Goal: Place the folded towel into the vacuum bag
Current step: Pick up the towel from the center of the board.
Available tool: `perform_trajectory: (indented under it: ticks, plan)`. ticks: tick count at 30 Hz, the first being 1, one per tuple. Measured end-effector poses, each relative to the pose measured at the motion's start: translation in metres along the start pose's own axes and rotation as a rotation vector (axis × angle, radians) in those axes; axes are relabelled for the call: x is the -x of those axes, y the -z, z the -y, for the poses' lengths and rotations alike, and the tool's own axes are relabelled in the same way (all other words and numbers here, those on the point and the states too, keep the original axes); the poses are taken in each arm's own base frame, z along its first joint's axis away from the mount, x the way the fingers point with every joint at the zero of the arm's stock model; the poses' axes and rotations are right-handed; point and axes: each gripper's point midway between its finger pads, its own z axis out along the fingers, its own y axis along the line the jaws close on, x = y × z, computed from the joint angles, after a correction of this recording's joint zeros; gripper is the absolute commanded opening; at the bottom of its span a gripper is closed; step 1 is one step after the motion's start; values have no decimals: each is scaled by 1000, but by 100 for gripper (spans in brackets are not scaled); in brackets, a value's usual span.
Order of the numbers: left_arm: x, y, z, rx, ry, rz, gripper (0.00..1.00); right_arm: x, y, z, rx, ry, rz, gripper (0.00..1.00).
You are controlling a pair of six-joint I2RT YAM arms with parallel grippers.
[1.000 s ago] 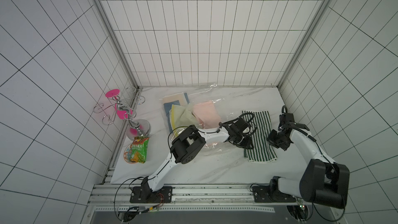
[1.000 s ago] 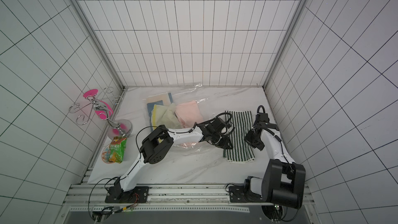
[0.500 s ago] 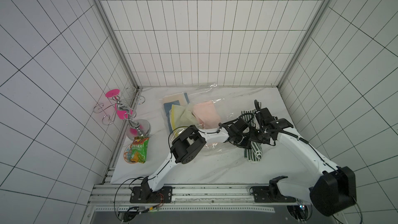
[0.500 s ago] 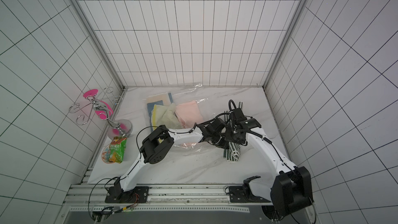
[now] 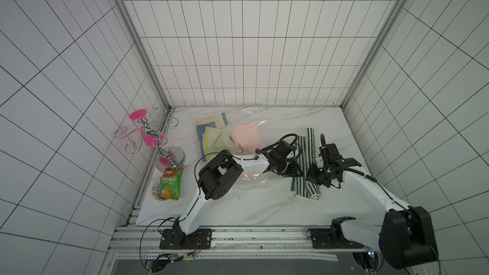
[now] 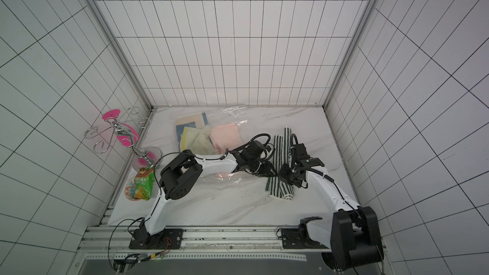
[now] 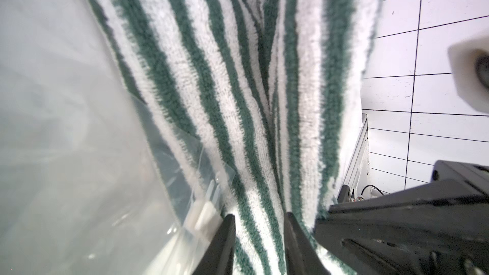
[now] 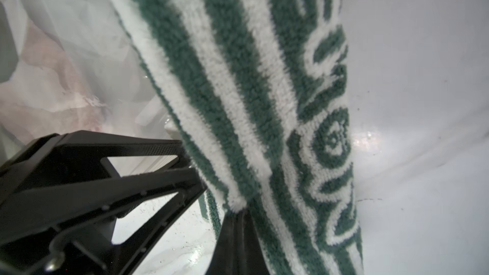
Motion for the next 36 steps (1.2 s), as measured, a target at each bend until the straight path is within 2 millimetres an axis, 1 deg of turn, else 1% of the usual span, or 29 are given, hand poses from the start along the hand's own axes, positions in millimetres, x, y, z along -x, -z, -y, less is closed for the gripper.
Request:
perform_trajectory:
  ticks: [3,6,9,12,14,16,19,22,24,26,28,30,32,34,36]
  plan:
    - [1,6,5,3,0,5,33,0,-1,-2,11,1,-2,0]
    - [6,17,14,-1,-6,23,33,-1,-3,-2,18,0,-8,0]
    - [17,38,30,-4,-21,67,33,-1,-7,-1,20,-3,-12,0]
    - [31,70,52,-3,-46,142,34,-2,-14,-1,24,-15,-24,1]
    - [41,94,64,4,-64,201,34,-3,-20,1,24,-25,-35,8]
    - [49,117,74,15,-83,255,35,-4,-24,2,21,-35,-44,19]
    - [55,147,80,47,-108,315,37,-4,-27,4,5,-34,-51,35]
    - [51,171,79,89,-130,352,38,-2,-26,5,-38,-9,-51,47]
    - [44,181,73,116,-137,359,38,5,-19,5,-72,5,-31,54]
    - [37,188,64,145,-135,360,38,18,-9,3,-116,22,11,61]
    - [31,190,54,165,-129,354,38,34,-2,0,-150,30,49,64]
    - [25,189,44,180,-118,341,38,55,-2,-3,-194,37,79,66]
    - [18,186,34,196,-103,323,38,77,-12,-5,-249,45,84,67]
    - [14,185,27,206,-93,312,38,91,-29,-5,-282,56,77,68]
    - [8,187,22,213,-87,307,39,95,-46,-2,-302,65,57,69]
